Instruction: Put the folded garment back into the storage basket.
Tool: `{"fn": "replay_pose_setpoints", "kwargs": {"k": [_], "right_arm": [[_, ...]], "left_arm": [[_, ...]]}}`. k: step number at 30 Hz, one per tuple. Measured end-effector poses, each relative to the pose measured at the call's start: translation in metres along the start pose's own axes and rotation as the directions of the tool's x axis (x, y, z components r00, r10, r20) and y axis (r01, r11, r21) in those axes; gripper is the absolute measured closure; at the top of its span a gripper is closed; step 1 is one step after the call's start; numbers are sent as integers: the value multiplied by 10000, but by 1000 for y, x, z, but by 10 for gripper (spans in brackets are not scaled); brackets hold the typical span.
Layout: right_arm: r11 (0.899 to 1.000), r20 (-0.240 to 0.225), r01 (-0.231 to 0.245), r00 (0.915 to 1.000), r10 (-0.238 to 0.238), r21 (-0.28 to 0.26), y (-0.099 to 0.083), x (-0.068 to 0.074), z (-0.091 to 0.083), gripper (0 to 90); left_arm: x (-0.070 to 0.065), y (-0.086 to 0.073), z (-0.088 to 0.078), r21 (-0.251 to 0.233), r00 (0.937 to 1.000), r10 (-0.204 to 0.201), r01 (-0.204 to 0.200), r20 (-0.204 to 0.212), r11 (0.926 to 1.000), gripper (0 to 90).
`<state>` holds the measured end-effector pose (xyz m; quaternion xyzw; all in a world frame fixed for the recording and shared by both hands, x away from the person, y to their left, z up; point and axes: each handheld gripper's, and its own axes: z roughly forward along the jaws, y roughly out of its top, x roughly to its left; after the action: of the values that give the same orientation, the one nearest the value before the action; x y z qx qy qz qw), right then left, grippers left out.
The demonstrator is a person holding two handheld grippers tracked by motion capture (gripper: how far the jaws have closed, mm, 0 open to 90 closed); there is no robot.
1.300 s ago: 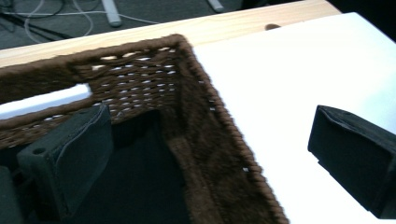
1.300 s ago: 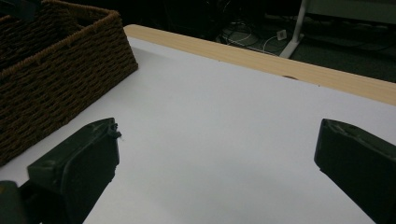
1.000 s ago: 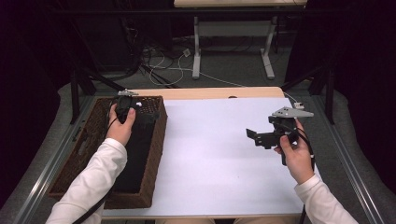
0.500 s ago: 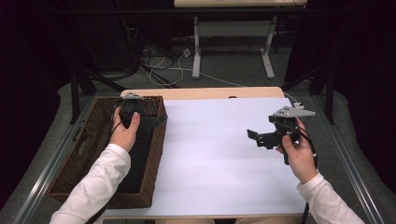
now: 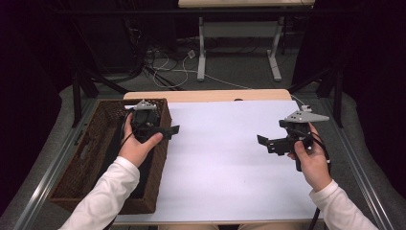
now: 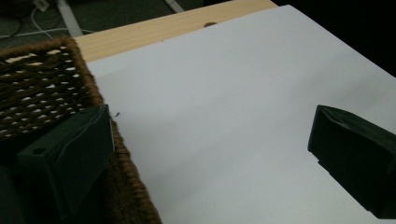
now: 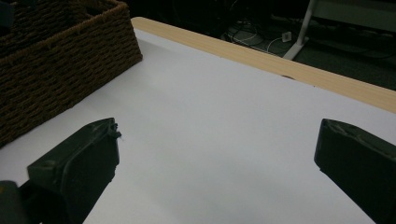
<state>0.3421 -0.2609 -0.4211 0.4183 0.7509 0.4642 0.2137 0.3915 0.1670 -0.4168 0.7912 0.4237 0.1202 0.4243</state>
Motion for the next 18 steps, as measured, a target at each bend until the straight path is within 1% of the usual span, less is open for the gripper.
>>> {"fn": "replay_pose_setpoints", "kwargs": {"k": [1, 3, 4, 5, 6, 7, 8, 9, 10, 11, 12, 14, 15, 17, 18], "right_arm": [[10000, 0, 0, 10000, 0, 0, 0, 0, 0, 0], [9999, -14, 96, 10000, -96, -35, -1, 0, -1, 0], [10000, -49, -29, 10000, 29, -15, -2, 0, -3, 0], [10000, -49, -29, 10000, 29, -15, -2, 0, -3, 0], [9999, -35, -23, 10000, 23, -121, -3, 0, -3, 0], [9999, -23, -40, 10000, 40, -127, -5, -1, -5, 0], [9999, -34, -75, 10000, 75, -74, -6, -1, -6, 0], [9999, -34, -117, 9999, 117, -87, -8, -1, -6, 0], [9999, -5, -97, 10000, 97, -99, -10, -2, -7, 0], [9999, -5, -97, 10000, 97, -99, -10, -2, -7, 0], [9999, 0, -83, 10000, 83, -108, -12, -2, -8, 0], [9999, 85, -97, 9999, 98, -109, -15, -3, -10, 0], [9999, 115, -32, 9999, 33, -120, -16, -4, -11, 0], [9998, 171, -98, 9998, 101, -158, -21, -6, -15, 0], [9998, 171, -98, 9998, 101, -158, -21, -6, -15, 0]], "left_arm": [[0, 0, 0, 0, 10000, 0, 0, 0, 10000, 1], [-6, -1, 2, 13, 10000, 52, -52, 24, 10000, 1], [-9, -1, 3, 60, 9996, 264, -264, 23, 9996, 1], [-12, -1, 3, 34, 9990, 450, -450, -4, 9990, 1], [-17, -1, 4, -71, 9989, 448, -449, -106, 9990, 1], [-24, -1, 5, -143, 9985, 544, -544, 26, 9984, 1], [-24, -1, 5, -143, 9985, 544, -544, 26, 9984, 1], [-32, -2, 7, -289, 9981, 605, -601, 132, 9978, 1], [-32, -2, 7, -289, 9981, 605, -601, 132, 9978, 1], [-37, -2, 8, -367, 9980, 627, -623, 104, 9974, 1], [-41, -3, 8, -453, 9969, 774, -767, 143, 9960, 1], [-49, -5, 11, -506, 9966, 762, -746, 317, 9959, 1], [-53, -6, 12, -510, 9964, 736, -715, 411, 9961, 1], [-61, -9, 13, -539, 9941, 924, -894, 566, 9945, 1], [-66, -11, 14, -683, 9939, 862, -815, 689, 9943, 1]]}}
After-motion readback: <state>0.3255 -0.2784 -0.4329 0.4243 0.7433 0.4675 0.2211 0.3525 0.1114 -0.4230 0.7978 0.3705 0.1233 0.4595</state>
